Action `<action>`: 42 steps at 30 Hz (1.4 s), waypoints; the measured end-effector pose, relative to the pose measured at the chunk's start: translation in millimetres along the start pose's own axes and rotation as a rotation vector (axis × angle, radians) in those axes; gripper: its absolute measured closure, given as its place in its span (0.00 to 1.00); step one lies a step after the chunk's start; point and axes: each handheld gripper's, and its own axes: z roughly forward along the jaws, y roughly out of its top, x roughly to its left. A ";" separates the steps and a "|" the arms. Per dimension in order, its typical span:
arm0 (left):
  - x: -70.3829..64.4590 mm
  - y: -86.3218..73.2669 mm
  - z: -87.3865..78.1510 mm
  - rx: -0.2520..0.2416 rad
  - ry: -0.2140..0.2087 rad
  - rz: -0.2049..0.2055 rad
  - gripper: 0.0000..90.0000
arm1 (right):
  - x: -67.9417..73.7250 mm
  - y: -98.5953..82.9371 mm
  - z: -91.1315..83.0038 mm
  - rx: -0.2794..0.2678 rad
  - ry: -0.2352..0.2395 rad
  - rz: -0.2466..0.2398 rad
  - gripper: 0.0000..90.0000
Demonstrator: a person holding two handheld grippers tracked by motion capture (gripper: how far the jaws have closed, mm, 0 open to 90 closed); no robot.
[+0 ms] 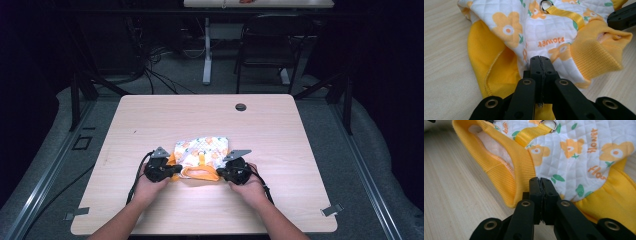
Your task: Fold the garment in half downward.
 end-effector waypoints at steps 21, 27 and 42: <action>-9.6 13.9 -22.3 -0.038 -0.005 0.030 1.00 | 9.5 8.4 -17.0 -0.041 0.002 -0.022 0.97; -13.1 23.9 -40.0 -0.075 -0.003 0.042 0.99 | 12.9 15.2 -34.4 -0.076 0.007 -0.046 0.96; -19.3 9.3 -68.2 -0.086 0.004 0.074 0.98 | 17.2 3.5 -66.7 -0.098 -0.018 -0.052 0.94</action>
